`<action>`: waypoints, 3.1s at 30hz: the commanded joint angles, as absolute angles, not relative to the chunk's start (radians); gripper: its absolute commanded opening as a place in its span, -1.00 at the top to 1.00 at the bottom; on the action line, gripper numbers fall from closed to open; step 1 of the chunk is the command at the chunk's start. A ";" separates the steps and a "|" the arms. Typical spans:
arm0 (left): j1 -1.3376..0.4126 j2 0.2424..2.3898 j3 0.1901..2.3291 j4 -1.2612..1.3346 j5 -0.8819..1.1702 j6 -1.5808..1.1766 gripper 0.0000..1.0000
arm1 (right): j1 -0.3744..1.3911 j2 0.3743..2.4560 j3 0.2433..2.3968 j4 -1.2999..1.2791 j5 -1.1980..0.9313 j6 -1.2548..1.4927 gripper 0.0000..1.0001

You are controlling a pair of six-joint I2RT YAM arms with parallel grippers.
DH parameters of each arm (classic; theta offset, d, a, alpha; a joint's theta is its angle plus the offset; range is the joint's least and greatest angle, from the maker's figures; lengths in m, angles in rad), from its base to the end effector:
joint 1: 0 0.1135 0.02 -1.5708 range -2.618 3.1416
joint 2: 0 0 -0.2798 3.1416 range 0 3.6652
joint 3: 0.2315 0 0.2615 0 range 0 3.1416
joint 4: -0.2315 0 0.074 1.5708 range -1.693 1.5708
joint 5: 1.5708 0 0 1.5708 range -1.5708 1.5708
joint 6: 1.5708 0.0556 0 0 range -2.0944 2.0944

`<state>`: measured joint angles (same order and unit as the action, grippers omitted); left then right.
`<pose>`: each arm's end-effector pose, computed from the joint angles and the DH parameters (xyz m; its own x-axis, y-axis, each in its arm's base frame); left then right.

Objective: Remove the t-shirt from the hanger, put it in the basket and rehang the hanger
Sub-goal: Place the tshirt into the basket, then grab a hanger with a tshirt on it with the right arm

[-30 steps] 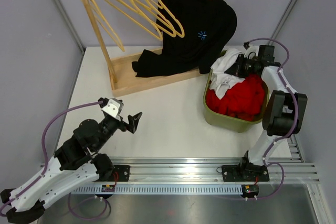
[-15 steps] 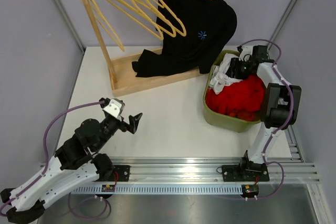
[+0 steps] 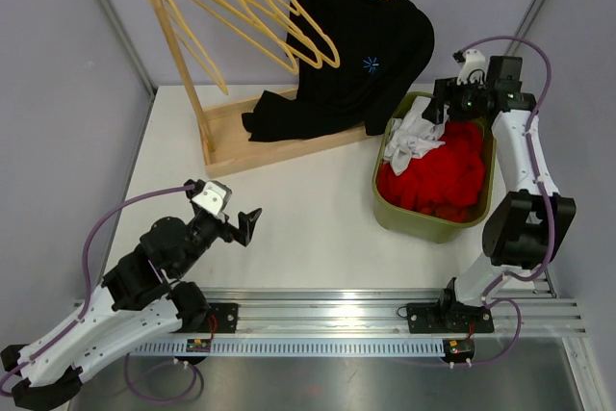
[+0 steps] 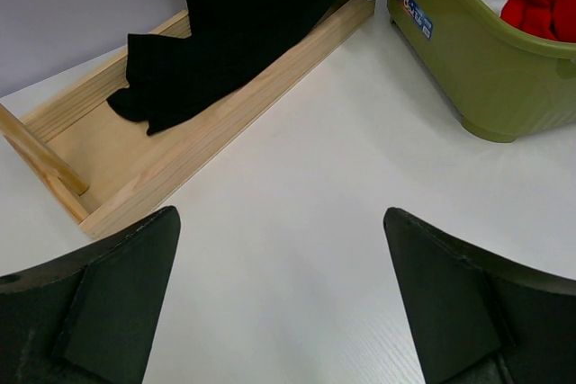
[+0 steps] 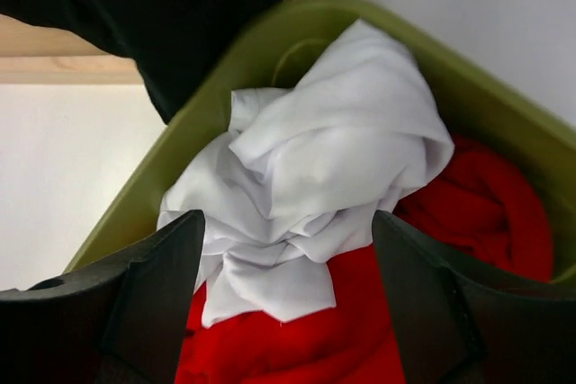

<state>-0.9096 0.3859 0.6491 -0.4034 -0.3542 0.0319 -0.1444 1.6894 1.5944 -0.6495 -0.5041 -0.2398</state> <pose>0.0864 -0.0796 0.3253 -0.0689 0.1373 -0.9881 0.5318 0.8431 0.0800 0.4021 -0.0313 0.3438 -0.5978 -0.1232 -0.7921 -0.3783 0.9145 0.1433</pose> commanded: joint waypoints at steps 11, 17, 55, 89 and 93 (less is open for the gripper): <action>-0.908 0.413 0.653 -0.390 -0.367 0.054 -0.98 | -0.146 1.710 2.253 -0.944 -0.819 -0.470 -0.68; -0.905 0.419 0.652 -0.396 -0.397 0.052 -0.98 | -0.129 1.814 2.318 -0.571 -0.876 -0.158 -0.65; -0.867 0.442 0.641 -0.393 -0.403 0.060 -0.98 | -0.021 2.155 2.560 -0.479 -0.853 -0.097 1.00; -0.854 0.477 0.634 -0.385 -0.383 0.060 -0.98 | 0.072 2.072 2.689 -0.396 -0.723 -0.027 1.00; -0.853 0.488 0.632 -0.385 -0.387 0.060 -0.98 | 0.066 2.072 2.729 -0.420 -0.702 -0.054 1.00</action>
<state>-0.8585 0.4782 0.6437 -0.4248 -0.3958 0.0486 0.0643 2.1273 2.6232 -0.5781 -0.7475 0.0113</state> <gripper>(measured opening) 0.987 0.067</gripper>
